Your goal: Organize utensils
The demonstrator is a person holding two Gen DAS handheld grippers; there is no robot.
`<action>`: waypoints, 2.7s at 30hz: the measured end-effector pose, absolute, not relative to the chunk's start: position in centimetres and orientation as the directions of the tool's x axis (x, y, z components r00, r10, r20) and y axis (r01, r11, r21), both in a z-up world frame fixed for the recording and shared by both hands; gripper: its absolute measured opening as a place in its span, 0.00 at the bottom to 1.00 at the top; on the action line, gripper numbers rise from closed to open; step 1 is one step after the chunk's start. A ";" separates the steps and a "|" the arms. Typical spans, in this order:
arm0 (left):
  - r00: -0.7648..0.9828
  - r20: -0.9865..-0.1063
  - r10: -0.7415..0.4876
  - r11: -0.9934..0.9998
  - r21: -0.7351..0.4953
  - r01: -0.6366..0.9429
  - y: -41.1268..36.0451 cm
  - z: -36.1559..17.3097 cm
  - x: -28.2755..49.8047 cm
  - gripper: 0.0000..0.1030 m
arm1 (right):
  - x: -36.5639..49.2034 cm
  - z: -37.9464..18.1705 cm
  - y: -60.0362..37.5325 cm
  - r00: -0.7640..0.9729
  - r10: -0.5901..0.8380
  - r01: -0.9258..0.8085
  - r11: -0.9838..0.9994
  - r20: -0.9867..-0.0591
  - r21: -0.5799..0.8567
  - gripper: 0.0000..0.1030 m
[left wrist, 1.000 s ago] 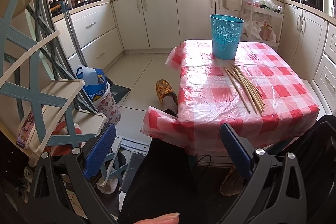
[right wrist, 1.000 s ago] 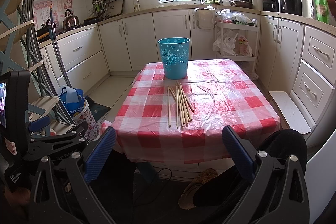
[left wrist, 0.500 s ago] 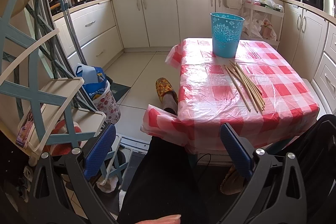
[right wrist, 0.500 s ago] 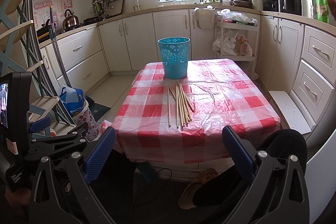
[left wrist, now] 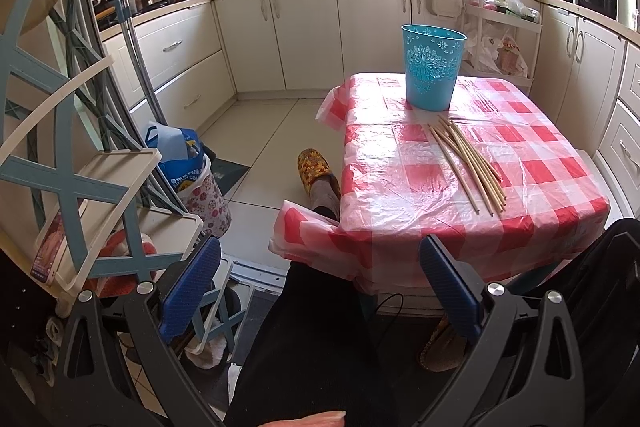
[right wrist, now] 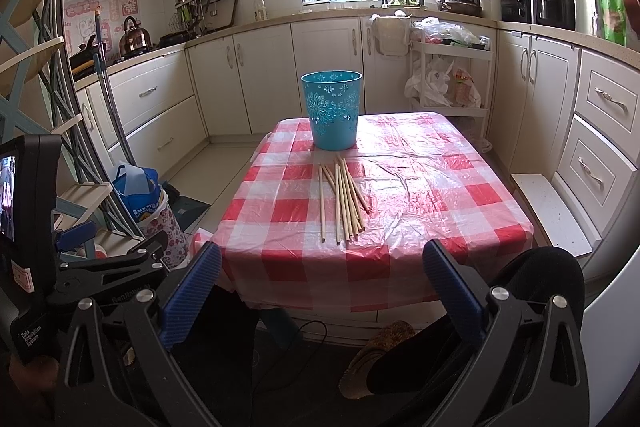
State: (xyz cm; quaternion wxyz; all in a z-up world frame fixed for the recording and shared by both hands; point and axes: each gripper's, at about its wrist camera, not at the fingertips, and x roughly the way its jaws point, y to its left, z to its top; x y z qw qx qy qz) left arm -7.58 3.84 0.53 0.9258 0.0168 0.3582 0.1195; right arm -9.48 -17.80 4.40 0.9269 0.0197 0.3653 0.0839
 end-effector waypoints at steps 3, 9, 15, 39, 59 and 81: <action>0.711 -0.662 0.235 0.970 0.116 -0.213 4.0 0.8 -7.5 0.93 | -9.6 4.5 -18.0 0.723 0.168 -0.140 0.986 -0.670 0.095 0.94; 0.724 -0.650 0.229 0.972 0.117 -0.203 3.9 2.4 -7.5 0.93 | -9.8 4.9 -18.5 0.716 0.176 -0.139 0.984 -0.676 0.109 0.94; 0.732 -0.643 0.227 0.973 0.129 -0.189 3.3 3.1 -7.8 0.93 | -10.1 5.3 -18.2 0.719 0.179 -0.138 0.984 -0.672 0.114 0.94; 0.740 -0.653 0.162 0.986 0.079 -0.146 3.6 2.8 -7.8 0.93 | -9.4 4.7 -17.6 0.699 0.179 -0.149 0.983 -0.693 0.104 0.94; 0.703 -0.704 0.100 0.991 0.011 -0.130 4.5 -1.3 -3.5 0.93 | 2.8 -2.9 -19.8 0.628 0.166 -0.201 0.978 -0.760 0.047 0.86; 0.652 -0.755 0.066 0.991 -0.028 -0.133 4.1 -5.0 7.9 0.93 | 21.3 -13.8 -17.8 0.365 0.247 -0.241 0.956 -0.898 0.165 0.11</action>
